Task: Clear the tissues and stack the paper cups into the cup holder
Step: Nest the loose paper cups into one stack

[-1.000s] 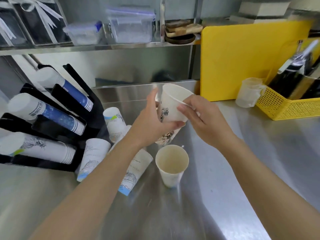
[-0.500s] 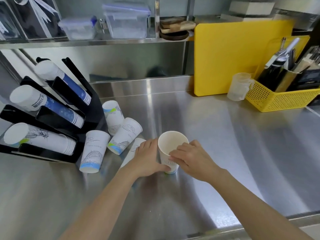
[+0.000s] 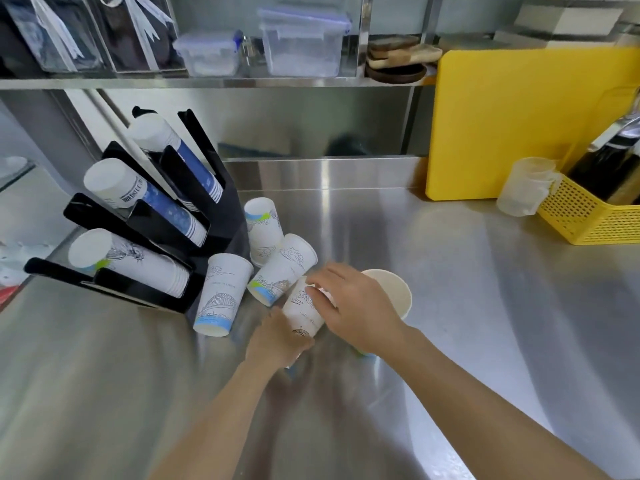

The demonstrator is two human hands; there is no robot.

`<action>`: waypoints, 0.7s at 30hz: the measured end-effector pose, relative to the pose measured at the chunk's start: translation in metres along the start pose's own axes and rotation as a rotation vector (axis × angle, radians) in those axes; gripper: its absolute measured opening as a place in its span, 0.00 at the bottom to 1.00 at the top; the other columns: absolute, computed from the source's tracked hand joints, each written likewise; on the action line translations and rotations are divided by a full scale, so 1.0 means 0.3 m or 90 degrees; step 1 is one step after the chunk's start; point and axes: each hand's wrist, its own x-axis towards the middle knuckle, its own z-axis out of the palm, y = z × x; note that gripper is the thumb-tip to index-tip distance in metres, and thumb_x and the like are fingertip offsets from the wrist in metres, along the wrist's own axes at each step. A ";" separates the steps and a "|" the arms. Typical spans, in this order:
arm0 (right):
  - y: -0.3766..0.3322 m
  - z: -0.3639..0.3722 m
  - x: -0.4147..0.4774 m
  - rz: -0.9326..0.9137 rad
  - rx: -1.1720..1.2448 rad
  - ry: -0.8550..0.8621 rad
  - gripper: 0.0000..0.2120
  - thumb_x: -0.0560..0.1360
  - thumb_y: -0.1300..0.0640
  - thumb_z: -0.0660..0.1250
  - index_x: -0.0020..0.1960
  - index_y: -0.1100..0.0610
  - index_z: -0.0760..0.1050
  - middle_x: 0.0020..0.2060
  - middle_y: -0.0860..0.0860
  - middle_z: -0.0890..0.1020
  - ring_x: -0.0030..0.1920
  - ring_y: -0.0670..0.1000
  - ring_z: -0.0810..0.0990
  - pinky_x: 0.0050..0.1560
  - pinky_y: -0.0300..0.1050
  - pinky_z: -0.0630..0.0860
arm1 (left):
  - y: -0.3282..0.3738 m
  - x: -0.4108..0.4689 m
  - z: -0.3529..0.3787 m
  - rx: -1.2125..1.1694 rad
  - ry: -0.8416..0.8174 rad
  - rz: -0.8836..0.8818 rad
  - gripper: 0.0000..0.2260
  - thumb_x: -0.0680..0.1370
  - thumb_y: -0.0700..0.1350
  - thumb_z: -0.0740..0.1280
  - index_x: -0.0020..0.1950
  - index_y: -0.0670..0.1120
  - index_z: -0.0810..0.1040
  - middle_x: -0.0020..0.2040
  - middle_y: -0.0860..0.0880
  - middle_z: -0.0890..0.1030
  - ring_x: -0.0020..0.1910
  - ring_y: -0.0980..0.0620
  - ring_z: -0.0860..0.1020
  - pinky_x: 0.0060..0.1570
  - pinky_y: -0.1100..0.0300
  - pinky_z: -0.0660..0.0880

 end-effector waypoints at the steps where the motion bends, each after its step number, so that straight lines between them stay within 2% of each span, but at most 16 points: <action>1: 0.004 0.016 0.007 0.028 0.006 -0.004 0.07 0.74 0.60 0.65 0.48 0.63 0.78 0.42 0.59 0.81 0.42 0.60 0.78 0.38 0.50 0.75 | -0.008 -0.002 -0.009 -0.064 0.008 -0.001 0.31 0.62 0.53 0.73 0.59 0.41 0.69 0.56 0.43 0.78 0.53 0.45 0.77 0.50 0.53 0.74; 4: 0.030 0.043 0.033 0.127 0.043 -0.009 0.15 0.76 0.56 0.64 0.60 0.61 0.72 0.56 0.57 0.77 0.54 0.58 0.74 0.53 0.51 0.71 | -0.014 -0.012 -0.050 -0.223 0.068 0.040 0.29 0.58 0.51 0.75 0.54 0.44 0.70 0.52 0.46 0.79 0.51 0.45 0.78 0.51 0.46 0.77; 6: 0.046 0.044 0.051 0.167 0.092 0.015 0.17 0.76 0.55 0.64 0.62 0.60 0.69 0.58 0.55 0.75 0.57 0.56 0.72 0.56 0.47 0.68 | 0.000 -0.028 -0.086 -0.296 0.102 0.078 0.31 0.56 0.52 0.75 0.55 0.48 0.68 0.52 0.48 0.79 0.50 0.47 0.79 0.49 0.47 0.78; 7: 0.049 0.039 0.059 0.184 0.118 0.026 0.16 0.76 0.54 0.63 0.62 0.59 0.70 0.58 0.54 0.75 0.57 0.54 0.71 0.55 0.43 0.67 | 0.013 -0.039 -0.100 -0.351 0.097 0.099 0.31 0.56 0.52 0.75 0.56 0.50 0.67 0.52 0.49 0.79 0.50 0.50 0.79 0.47 0.50 0.79; 9: 0.048 0.021 0.068 0.202 0.161 0.038 0.14 0.77 0.54 0.63 0.59 0.59 0.72 0.55 0.52 0.75 0.55 0.51 0.72 0.53 0.40 0.68 | 0.039 -0.054 -0.121 -0.441 0.083 0.144 0.30 0.59 0.48 0.76 0.56 0.55 0.66 0.53 0.52 0.79 0.48 0.60 0.79 0.40 0.64 0.79; 11: 0.045 -0.011 0.070 0.182 0.182 0.071 0.11 0.77 0.56 0.63 0.55 0.60 0.74 0.49 0.50 0.76 0.50 0.51 0.75 0.50 0.45 0.73 | 0.075 -0.063 -0.133 -0.475 0.088 0.189 0.30 0.61 0.46 0.77 0.56 0.57 0.66 0.54 0.57 0.77 0.47 0.69 0.77 0.37 0.74 0.74; 12: 0.047 -0.034 0.069 0.163 0.182 0.098 0.10 0.76 0.57 0.64 0.53 0.61 0.75 0.47 0.49 0.75 0.48 0.51 0.75 0.49 0.46 0.74 | 0.097 -0.066 -0.138 -0.487 0.097 0.208 0.29 0.61 0.46 0.77 0.55 0.58 0.66 0.54 0.58 0.76 0.47 0.70 0.76 0.37 0.75 0.74; 14: 0.056 -0.085 0.064 0.118 0.158 0.152 0.08 0.76 0.58 0.65 0.51 0.63 0.76 0.45 0.50 0.77 0.46 0.50 0.75 0.47 0.39 0.72 | 0.152 -0.075 -0.146 -0.510 0.110 0.248 0.30 0.60 0.47 0.77 0.53 0.62 0.64 0.56 0.58 0.74 0.49 0.69 0.76 0.40 0.72 0.75; 17: 0.077 -0.172 0.047 0.070 0.068 0.222 0.09 0.74 0.58 0.65 0.48 0.64 0.76 0.46 0.57 0.81 0.46 0.47 0.73 0.46 0.28 0.67 | 0.255 -0.085 -0.151 -0.527 0.102 0.324 0.36 0.58 0.48 0.78 0.59 0.59 0.61 0.57 0.58 0.72 0.51 0.69 0.76 0.45 0.70 0.76; 20: 0.107 -0.250 0.019 0.035 0.015 0.287 0.10 0.75 0.58 0.64 0.46 0.66 0.76 0.43 0.60 0.81 0.46 0.49 0.73 0.47 0.30 0.67 | 0.354 -0.092 -0.138 -0.539 0.066 0.394 0.38 0.58 0.48 0.79 0.62 0.57 0.62 0.58 0.59 0.73 0.54 0.66 0.76 0.50 0.65 0.78; 21: 0.119 -0.270 0.007 0.033 0.001 0.298 0.11 0.75 0.58 0.63 0.46 0.66 0.76 0.43 0.61 0.81 0.46 0.50 0.73 0.47 0.30 0.67 | 0.381 -0.097 -0.129 -0.536 0.051 0.405 0.36 0.58 0.49 0.78 0.60 0.60 0.63 0.58 0.60 0.74 0.55 0.65 0.76 0.51 0.63 0.78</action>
